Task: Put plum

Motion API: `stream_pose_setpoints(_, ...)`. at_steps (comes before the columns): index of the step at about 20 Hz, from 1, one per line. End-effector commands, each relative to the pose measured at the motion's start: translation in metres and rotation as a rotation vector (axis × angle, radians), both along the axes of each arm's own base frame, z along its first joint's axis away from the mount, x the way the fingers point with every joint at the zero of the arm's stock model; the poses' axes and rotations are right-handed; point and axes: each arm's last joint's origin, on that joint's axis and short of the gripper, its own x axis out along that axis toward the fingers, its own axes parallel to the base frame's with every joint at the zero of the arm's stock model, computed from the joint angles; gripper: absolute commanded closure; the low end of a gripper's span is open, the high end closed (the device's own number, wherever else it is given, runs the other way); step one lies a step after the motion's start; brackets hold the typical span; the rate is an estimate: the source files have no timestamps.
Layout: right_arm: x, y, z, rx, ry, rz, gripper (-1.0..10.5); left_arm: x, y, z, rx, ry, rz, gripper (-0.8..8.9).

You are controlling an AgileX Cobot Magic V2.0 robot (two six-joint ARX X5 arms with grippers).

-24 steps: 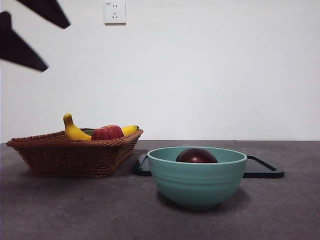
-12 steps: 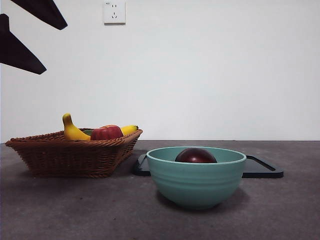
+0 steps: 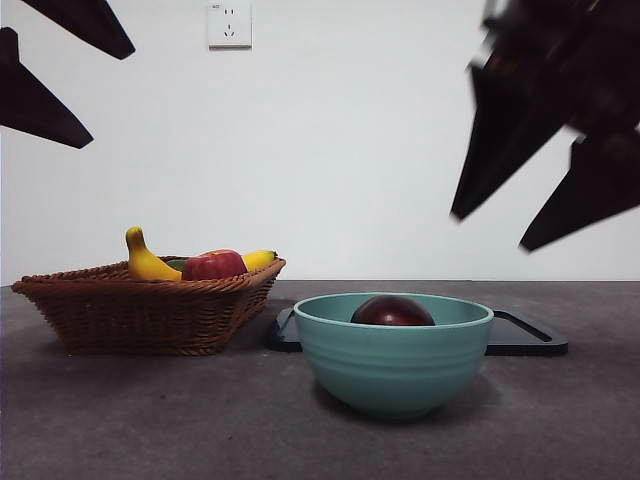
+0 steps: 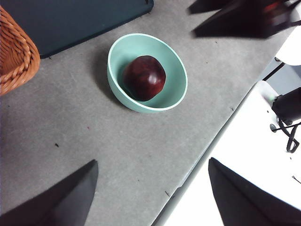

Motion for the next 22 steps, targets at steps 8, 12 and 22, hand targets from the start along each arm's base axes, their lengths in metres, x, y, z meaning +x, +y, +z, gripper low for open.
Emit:
stream_pose_setpoints(8,0.025,0.029,-0.048,-0.08,0.079,-0.003,7.6,0.001,-0.001,0.002,-0.008,-0.013,-0.011,4.39)
stream_pose_setpoints(12,0.028,0.031,-0.052,-0.075,0.076,-0.001,9.4,0.001,-0.001,0.002,-0.008,-0.013,-0.011,4.39)
stream_pose_setpoints(22,0.047,0.031,-0.013,-0.007,-0.015,-0.065,9.4,0.001,-0.001,0.002,-0.008,-0.014,-0.011,4.39)
